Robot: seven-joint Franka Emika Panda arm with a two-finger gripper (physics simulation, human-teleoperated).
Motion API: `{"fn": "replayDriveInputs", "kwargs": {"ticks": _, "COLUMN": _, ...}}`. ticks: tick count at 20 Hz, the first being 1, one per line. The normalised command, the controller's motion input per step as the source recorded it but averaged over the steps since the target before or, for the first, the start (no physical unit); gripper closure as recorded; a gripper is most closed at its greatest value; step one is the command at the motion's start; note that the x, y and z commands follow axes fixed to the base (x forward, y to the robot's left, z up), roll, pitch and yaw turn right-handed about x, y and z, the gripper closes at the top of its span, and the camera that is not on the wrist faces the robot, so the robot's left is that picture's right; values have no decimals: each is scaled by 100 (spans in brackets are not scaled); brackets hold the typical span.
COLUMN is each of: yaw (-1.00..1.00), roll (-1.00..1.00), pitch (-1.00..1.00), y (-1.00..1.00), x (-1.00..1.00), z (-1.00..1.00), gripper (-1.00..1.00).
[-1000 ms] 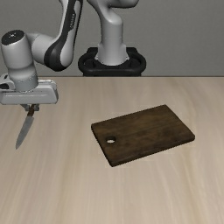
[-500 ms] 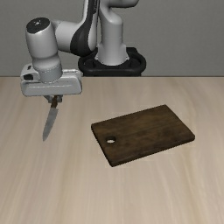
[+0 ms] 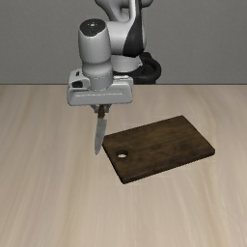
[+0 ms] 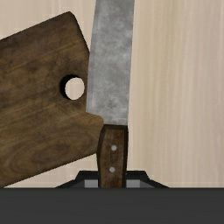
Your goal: Pick up the knife and place it on the cutting board
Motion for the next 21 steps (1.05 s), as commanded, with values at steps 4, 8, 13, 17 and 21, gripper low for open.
{"fn": "replayDriveInputs", "kwargs": {"ticks": 4, "yaw": 0, "roll": 0, "pitch": 0, "y": 100, "x": 0, "z": 0, "gripper": 100}}
{"fn": "replayDriveInputs", "kwargs": {"ticks": 8, "yaw": 0, "roll": 0, "pitch": 0, "y": 100, "x": 0, "z": 0, "gripper": 100}}
{"fn": "replayDriveInputs", "kwargs": {"ticks": 13, "yaw": 0, "roll": 0, "pitch": 0, "y": 80, "x": 0, "z": 0, "gripper": -100}}
{"fn": "replayDriveInputs", "kwargs": {"ticks": 17, "yaw": 0, "roll": 0, "pitch": 0, "y": 0, "x": 0, "z": 0, "gripper": -100}}
{"fn": "replayDriveInputs", "kwargs": {"ticks": 21, "yaw": 0, "roll": 0, "pitch": 0, "y": 0, "x": 0, "z": 0, "gripper": -100}}
